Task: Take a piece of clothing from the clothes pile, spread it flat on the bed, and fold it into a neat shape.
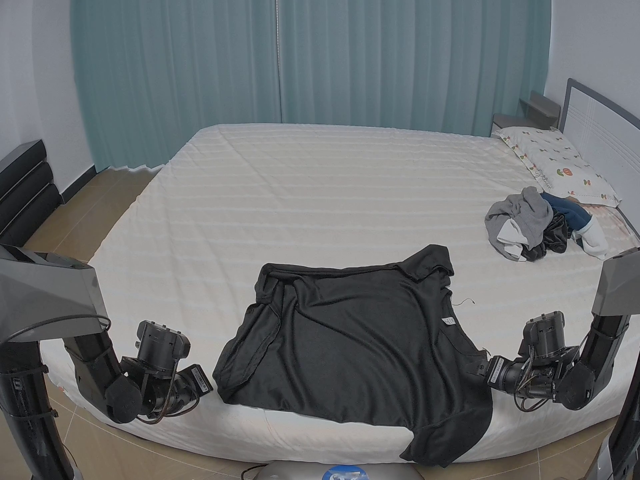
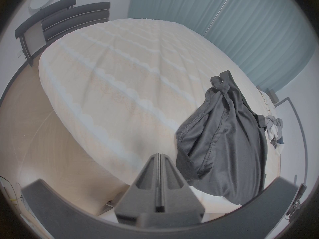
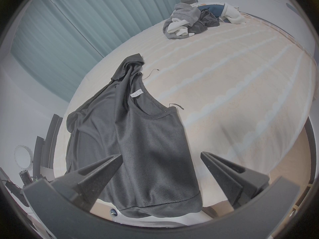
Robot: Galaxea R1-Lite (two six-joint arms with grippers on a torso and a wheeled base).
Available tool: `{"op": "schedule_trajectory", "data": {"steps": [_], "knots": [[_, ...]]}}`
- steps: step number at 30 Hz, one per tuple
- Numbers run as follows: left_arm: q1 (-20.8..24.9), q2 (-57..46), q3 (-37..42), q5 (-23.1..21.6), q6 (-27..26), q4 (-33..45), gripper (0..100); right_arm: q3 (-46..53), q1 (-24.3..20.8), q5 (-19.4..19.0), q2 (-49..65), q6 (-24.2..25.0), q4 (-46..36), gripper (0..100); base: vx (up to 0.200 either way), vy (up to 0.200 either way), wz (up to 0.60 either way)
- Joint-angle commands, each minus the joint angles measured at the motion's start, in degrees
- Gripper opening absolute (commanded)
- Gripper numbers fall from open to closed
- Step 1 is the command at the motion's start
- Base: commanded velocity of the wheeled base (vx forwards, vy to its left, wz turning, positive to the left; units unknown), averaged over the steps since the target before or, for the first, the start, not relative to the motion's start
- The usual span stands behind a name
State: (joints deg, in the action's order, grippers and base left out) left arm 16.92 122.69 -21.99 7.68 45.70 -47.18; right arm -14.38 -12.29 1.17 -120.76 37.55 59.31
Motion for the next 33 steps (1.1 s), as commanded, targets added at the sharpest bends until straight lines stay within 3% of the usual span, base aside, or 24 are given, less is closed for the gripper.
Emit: {"op": "schedule_trajectory", "data": {"steps": [1, 5, 6, 26, 27, 33], "knots": [[-0.13, -1.22, -0.68, -1.26, 0.79, -0.81, 0, -0.03, -0.02, -0.03, -0.88, -0.02, -0.16, 100, 0.000, 0.000, 0.00], [0.04, -1.13, -0.86, -5.31, 4.13, -3.01, 0, 0.06, -0.28, -0.03, -1.23, -0.02, 0.02, 100, 0.000, 0.000, 0.00], [0.04, -0.87, -0.86, -6.71, 5.45, -4.15, 100, 0.06, -0.37, -0.03, -1.23, -0.02, 0.02, 100, 0.000, 0.000, 0.00], [3.73, 5.37, -6.84, -6.71, 5.19, -4.33, 100, -0.03, -0.72, -0.03, -1.85, 0.07, 0.02, 100, 0.000, 0.000, 0.00], [4.00, 5.37, -6.66, -6.63, 5.10, -4.33, 0, -0.03, -0.63, 0.06, -2.02, -0.02, 0.02, 100, 0.000, 0.000, 0.00], [3.91, 6.25, -6.13, -3.72, 4.75, -4.33, 0, 0.50, -0.54, 0.06, -1.94, -0.11, -0.07, 100, 0.000, 0.000, 0.00]]}}
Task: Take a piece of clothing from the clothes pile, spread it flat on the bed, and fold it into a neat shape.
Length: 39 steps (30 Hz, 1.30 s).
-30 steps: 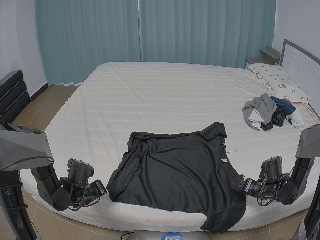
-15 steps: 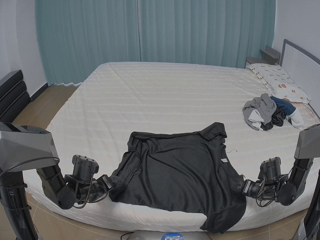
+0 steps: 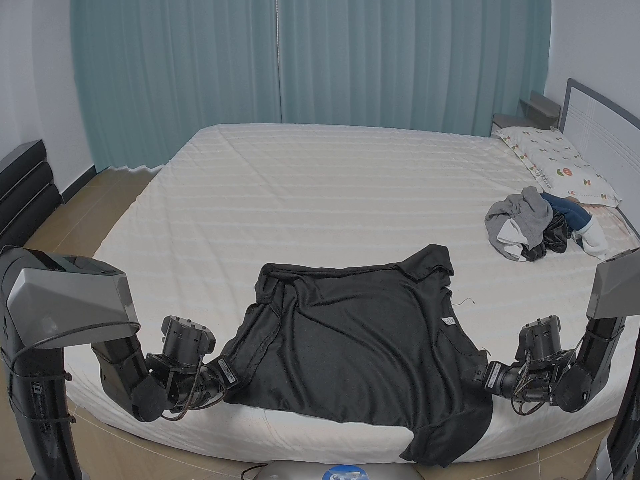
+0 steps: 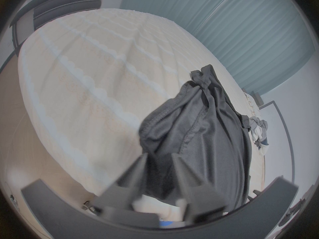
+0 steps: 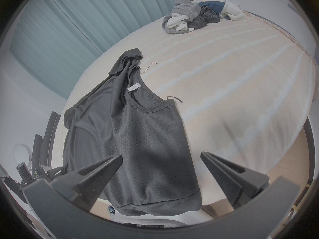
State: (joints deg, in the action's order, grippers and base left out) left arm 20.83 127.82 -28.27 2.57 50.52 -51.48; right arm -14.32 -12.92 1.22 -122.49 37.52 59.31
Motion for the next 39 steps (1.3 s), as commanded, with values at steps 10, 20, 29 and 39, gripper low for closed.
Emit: {"op": "schedule_trajectory", "data": {"steps": [10, 20, 29, 39], "knots": [[-1.41, -0.73, 4.80, 2.79, -0.33, 0.06, 0, 0.53, -0.09, -0.08, -5.13, -1.40, 0.37, 100, 0.000, 0.000, 0.00], [-2.29, -3.19, 6.21, 2.79, -1.30, 2.79, 0, 0.26, 0.00, 0.63, -8.11, -0.87, 5.20, 0, 0.000, 0.000, 0.00], [-2.20, -3.37, 7.26, 2.79, -3.32, 5.51, 0, 0.96, 2.38, 4.67, -6.62, -4.39, 5.64, 0, 0.000, 0.000, 0.00], [-0.36, -7.32, 6.82, 2.53, -4.81, 16.59, 0, 2.46, 9.41, 5.72, -1.52, -11.68, 4.77, 0, 0.000, 0.000, 0.00]]}}
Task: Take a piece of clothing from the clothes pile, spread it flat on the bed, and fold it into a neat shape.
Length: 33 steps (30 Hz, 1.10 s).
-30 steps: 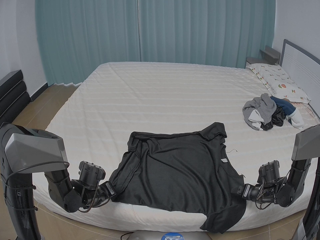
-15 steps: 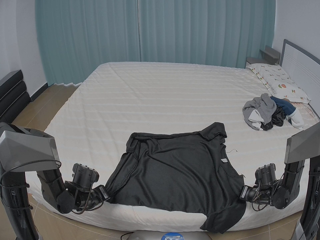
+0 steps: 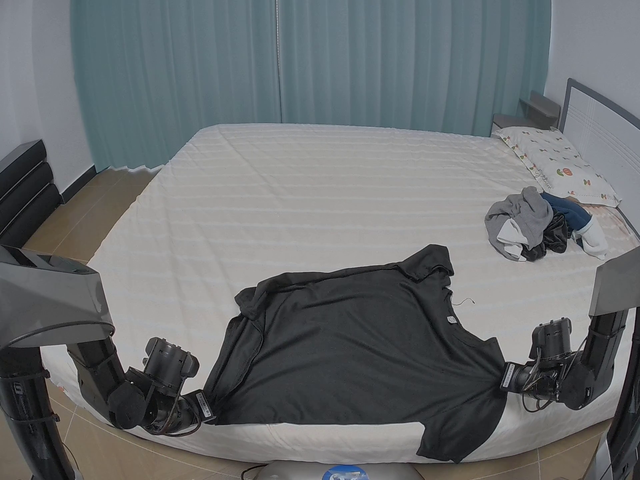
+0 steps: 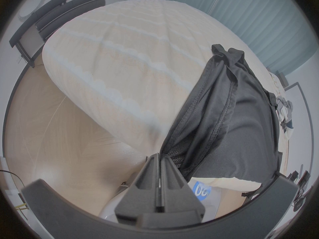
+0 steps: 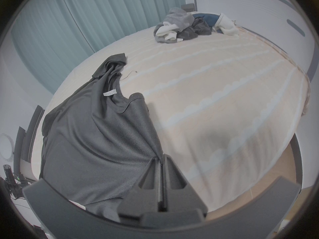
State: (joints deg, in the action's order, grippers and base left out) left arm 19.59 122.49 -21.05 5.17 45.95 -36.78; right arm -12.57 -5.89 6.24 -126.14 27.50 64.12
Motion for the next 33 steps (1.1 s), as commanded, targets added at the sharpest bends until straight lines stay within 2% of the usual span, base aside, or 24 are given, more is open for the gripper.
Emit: {"op": "schedule_trajectory", "data": {"steps": [1, 7, 14, 15, 16, 24, 29, 33], "knots": [[1.06, -2.17, -0.39, -0.07, -0.24, 2.59, 0, 0.70, 2.72, 1.23, 2.21, -2.28, -0.05, 0, 0.000, 0.000, 0.00], [2.82, -2.34, -0.39, -0.07, -0.33, 5.67, 0, 1.41, 2.90, 3.16, 1.51, -4.47, 0.21, 0, 0.000, 0.000, 0.00], [2.91, -2.17, -0.66, -0.33, -0.24, 6.02, 0, 1.32, 2.20, 3.95, -1.66, -4.56, 0.83, 0, 0.000, 0.000, 0.00], [2.91, -2.17, -0.66, -0.33, -0.24, 6.02, 100, 1.23, 2.11, 3.95, -2.27, -4.56, 1.00, 0, 0.000, 0.000, 0.00], [2.91, -2.17, -0.74, -0.42, -0.24, 5.93, 100, 1.14, 1.93, 3.87, -2.80, -4.39, 1.27, 100, 0.000, 0.000, 0.00], [0.54, -4.19, -2.85, -0.60, 0.37, 5.40, 100, 1.05, 2.11, 3.43, -0.69, -3.60, 6.19, 100, 0.000, 0.000, 0.00], [-1.75, -9.64, -4.00, -4.73, 0.99, 5.40, 100, 0.35, 4.48, 3.34, 5.81, -3.60, 6.63, 100, 0.000, 0.000, 0.00], [-1.84, -10.96, -4.70, -6.84, 3.01, 5.31, 100, -0.26, 4.57, 3.25, 8.45, -2.54, 6.63, 100, 0.000, 0.000, 0.00]]}}
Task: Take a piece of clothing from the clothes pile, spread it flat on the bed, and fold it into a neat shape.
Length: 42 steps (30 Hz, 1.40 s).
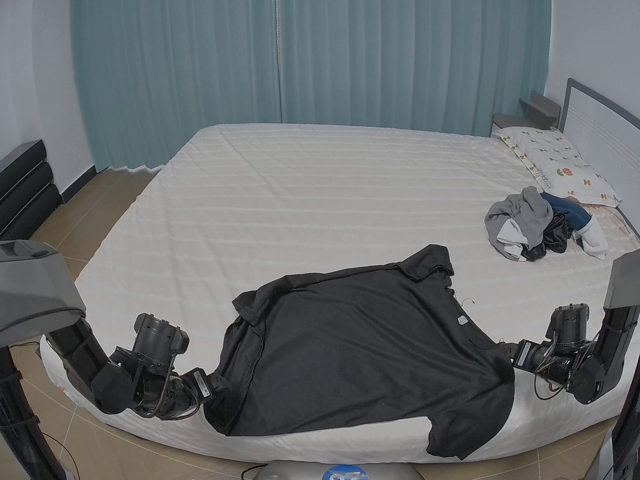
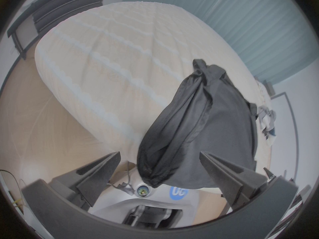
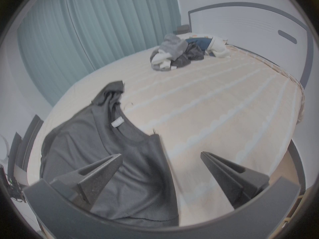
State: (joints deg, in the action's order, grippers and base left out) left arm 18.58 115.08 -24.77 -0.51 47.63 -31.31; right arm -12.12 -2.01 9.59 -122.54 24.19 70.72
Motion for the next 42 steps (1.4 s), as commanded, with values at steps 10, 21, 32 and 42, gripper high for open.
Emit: {"op": "schedule_trajectory", "data": {"steps": [10, 21, 32, 42], "knots": [[-0.91, -2.58, -2.04, -1.33, 4.40, -4.29, 100, -0.63, -4.05, -0.37, 5.47, 5.61, 0.03, 100, 0.060, 0.000, 0.00], [-0.91, 1.11, -2.65, -0.63, 4.75, -7.54, 100, -0.45, -7.66, -2.30, 4.68, 8.95, -0.05, 100, 0.200, 0.000, 0.00], [-0.56, 5.51, -7.22, -0.54, 10.55, -13.61, 100, -0.71, -9.77, -2.39, 2.13, 11.41, -0.05, 100, 0.018, 0.000, 0.00], [-0.39, 11.83, -13.81, 1.30, 10.38, -12.99, 100, -0.80, -10.12, -2.39, 1.78, 11.50, 0.03, 100, 0.000, 0.000, 0.00]]}}
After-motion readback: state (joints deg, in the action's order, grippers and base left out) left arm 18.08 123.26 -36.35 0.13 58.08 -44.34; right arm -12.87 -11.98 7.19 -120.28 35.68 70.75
